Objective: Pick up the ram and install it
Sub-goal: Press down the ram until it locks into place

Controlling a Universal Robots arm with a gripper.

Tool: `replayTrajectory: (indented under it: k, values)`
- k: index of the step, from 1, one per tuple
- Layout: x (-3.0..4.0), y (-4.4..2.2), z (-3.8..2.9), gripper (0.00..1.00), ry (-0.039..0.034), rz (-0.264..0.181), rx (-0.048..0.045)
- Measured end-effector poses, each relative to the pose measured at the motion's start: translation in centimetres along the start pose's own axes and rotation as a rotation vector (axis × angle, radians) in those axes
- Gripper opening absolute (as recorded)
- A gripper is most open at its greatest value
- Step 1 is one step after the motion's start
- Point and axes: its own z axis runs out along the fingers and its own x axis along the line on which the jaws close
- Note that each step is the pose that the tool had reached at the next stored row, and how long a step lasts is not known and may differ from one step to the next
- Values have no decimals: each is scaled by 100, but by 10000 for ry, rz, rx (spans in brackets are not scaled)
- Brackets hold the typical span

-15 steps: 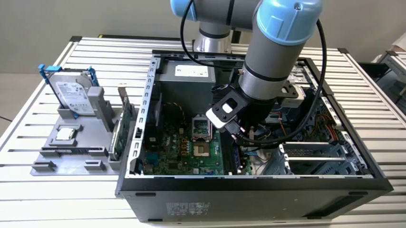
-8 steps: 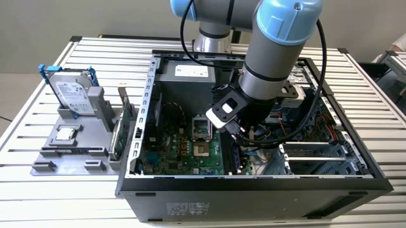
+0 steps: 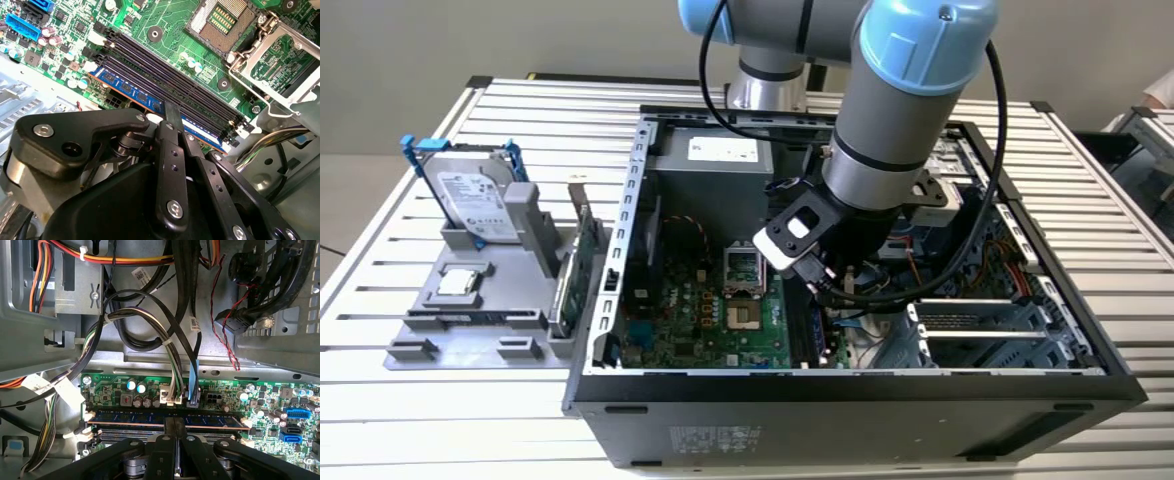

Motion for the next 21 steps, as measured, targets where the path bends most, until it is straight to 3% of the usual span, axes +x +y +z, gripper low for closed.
replayTrajectory:
  k: [21]
  values:
    - [-1,-1,-17,0,17,1,-5]
